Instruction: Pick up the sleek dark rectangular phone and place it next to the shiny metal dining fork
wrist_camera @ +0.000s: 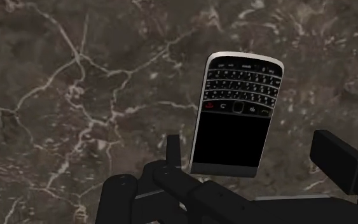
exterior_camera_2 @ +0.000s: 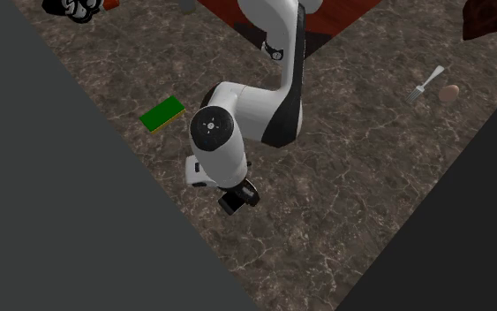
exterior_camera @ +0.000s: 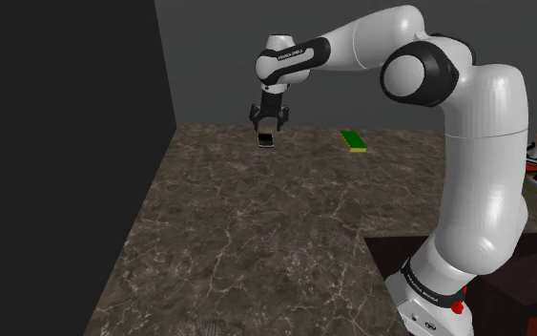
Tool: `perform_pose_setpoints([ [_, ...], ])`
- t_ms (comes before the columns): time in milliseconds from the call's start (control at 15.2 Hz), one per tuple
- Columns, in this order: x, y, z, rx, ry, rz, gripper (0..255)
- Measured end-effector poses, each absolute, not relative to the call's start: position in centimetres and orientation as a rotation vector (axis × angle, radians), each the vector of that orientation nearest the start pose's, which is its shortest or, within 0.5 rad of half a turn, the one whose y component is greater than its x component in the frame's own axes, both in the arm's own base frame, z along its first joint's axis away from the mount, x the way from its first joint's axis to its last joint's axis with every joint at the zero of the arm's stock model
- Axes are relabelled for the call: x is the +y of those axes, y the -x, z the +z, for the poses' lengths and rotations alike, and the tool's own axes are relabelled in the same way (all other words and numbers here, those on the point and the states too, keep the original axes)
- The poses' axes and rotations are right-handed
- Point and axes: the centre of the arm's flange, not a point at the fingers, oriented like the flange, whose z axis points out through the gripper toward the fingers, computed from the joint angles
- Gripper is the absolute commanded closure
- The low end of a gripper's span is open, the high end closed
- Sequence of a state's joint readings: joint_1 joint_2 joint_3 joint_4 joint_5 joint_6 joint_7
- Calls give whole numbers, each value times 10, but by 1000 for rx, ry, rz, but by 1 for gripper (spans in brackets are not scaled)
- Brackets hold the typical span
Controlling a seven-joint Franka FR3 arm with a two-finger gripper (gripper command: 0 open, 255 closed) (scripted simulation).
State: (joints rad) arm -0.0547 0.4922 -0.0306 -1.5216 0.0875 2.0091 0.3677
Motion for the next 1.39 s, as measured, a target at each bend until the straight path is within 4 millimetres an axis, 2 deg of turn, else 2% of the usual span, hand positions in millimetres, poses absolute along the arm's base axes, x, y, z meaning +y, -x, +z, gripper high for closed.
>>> perform_pose_setpoints([
  [528,-51,-698,335,755,2985,19,0],
  [924,-50,-698,331,755,2985,19,0],
  [990,-50,-698,331,755,2985,19,255],
  [1386,-51,-698,332,755,2985,16,255],
])
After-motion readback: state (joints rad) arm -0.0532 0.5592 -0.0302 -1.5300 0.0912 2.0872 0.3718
